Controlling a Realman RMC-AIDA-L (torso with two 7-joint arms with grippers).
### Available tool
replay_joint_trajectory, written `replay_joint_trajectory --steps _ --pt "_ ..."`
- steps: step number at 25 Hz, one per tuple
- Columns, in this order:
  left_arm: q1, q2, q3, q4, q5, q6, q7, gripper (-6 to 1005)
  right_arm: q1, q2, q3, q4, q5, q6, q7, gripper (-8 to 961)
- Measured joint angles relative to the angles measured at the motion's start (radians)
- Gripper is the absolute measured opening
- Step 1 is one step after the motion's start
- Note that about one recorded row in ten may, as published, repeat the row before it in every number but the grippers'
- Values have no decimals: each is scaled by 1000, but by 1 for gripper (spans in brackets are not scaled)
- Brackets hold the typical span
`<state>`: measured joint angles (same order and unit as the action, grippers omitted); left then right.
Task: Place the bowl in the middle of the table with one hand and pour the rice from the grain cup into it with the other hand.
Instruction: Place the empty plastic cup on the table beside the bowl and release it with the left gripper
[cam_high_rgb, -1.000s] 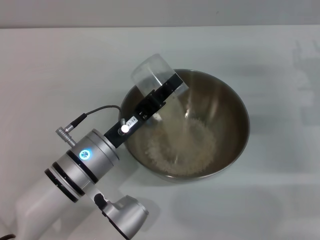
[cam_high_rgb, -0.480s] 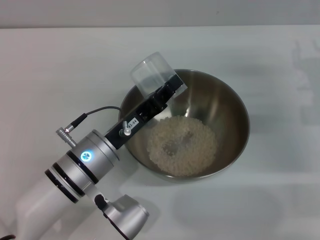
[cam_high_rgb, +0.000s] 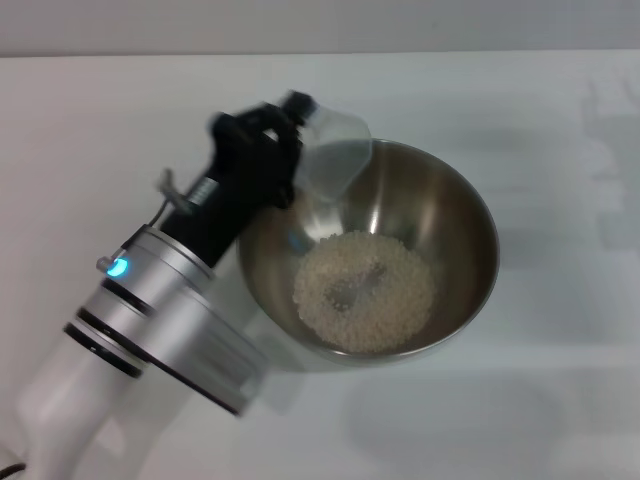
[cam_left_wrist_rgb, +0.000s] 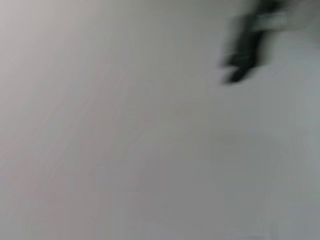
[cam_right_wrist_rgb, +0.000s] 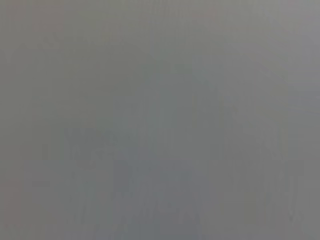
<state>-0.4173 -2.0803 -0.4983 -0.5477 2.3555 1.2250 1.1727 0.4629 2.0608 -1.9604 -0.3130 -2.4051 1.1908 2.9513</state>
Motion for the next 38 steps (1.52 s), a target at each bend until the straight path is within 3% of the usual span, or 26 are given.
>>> replay_joint_trajectory --steps 6,11,15,24,38 --pt "30 1 -158 37 -64 1 -608 28 7 2 -7 0 0 -1 0 427" --pt "23 4 -180 97 -155 -90 -876 29 7 2 -9 0 0 2 0 427" --pt "21 3 -230 110 -179 -213 -984 30 9 2 -9 0 0 3 0 427" --pt "6 2 -263 135 -181 -334 -1032 31 12 2 -11 0 0 4 0 427" --pt "3 0 -248 145 -176 -355 -1035 32 8 2 -11 0 0 4 1 427"
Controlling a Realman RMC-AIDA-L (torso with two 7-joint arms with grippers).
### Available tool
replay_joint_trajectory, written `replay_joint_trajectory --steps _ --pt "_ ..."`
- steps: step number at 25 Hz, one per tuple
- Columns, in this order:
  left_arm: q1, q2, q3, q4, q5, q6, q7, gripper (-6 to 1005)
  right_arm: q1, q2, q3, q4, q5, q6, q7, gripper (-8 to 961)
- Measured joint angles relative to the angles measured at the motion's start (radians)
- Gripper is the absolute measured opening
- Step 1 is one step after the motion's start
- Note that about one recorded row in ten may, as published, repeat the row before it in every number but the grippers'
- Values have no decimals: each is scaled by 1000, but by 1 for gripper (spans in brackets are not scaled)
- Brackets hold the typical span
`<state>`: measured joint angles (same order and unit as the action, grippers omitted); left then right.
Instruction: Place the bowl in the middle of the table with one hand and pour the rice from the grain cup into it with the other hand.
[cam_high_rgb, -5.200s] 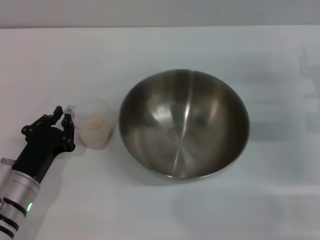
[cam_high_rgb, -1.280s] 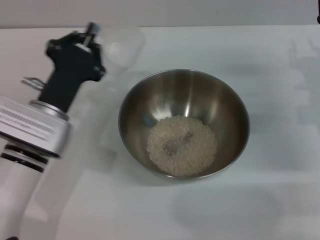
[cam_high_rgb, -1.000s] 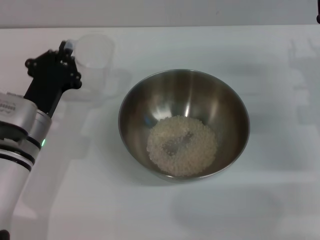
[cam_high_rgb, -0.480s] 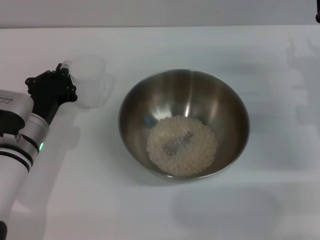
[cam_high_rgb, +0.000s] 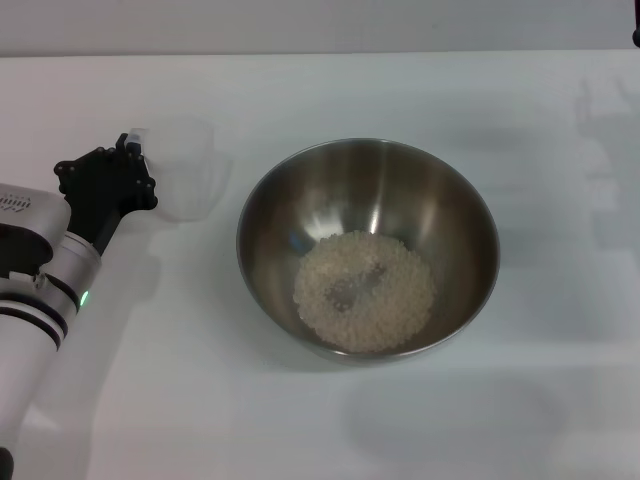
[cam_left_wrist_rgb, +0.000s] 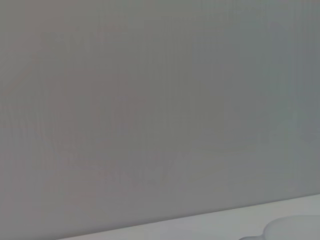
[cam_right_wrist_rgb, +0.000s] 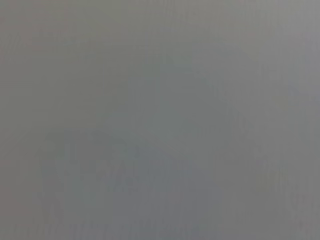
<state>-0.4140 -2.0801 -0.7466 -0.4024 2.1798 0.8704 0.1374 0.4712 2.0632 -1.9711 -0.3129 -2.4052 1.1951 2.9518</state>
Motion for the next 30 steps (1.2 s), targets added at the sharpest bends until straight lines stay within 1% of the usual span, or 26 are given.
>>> replay_joint_trajectory --steps 12,18,24,28,30 --pt "6 0 34 -3 2 0 -2 34 1 0 0 2 0 0 1 427" --pt "19 4 35 -3 -2 5 -6 211 1 0 0 2 0 0 1 427" --pt "26 7 30 17 0 12 -95 427 -3 0 1 2 0 0 1 427" --pt "60 9 41 22 3 78 -119 565 -5 1 1 9 0 -1 1 427" --pt "91 7 52 17 3 141 -120 737 -6 4 0 12 0 -1 1 427"
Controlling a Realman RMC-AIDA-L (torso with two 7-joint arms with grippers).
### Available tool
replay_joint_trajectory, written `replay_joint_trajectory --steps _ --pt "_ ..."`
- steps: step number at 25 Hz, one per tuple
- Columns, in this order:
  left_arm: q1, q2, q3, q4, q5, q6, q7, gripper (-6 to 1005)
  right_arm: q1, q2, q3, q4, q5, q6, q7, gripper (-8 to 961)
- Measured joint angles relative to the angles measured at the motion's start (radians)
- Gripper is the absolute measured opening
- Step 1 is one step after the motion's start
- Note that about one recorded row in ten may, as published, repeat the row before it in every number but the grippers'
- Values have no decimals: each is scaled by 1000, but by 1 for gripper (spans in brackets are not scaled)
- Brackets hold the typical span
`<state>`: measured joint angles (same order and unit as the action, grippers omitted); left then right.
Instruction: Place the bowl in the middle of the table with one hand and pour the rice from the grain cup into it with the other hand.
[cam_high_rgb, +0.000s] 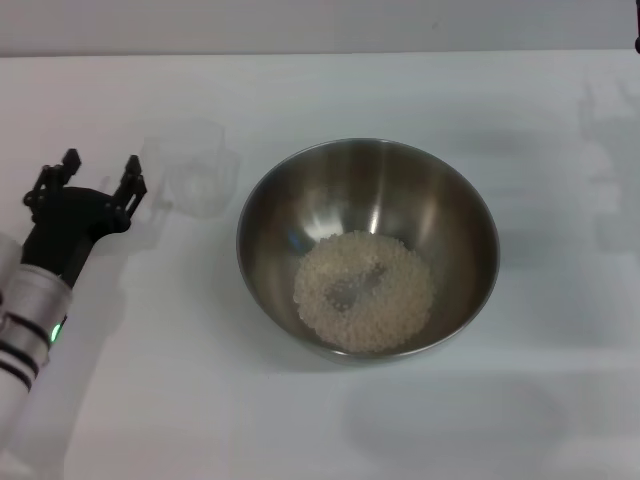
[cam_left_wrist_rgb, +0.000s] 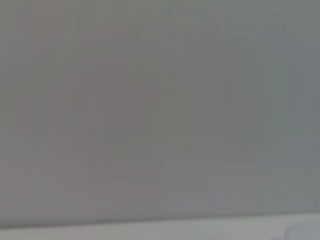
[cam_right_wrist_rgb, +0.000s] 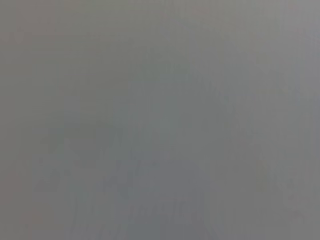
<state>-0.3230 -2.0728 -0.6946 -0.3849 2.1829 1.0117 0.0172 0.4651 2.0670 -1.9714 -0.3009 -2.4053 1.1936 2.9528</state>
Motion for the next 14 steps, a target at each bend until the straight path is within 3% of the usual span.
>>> replay_joint_trajectory --steps 7,10,14 --pt "94 -5 61 -1 0 266 -38 737 -32 14 -62 -3 0 7 0 427" --pt "91 -6 65 0 0 308 -47 737 -51 18 -97 -5 0 26 1 427" --pt "61 -6 64 -1 -4 329 -55 737 -106 25 -230 -11 0 103 1 427"
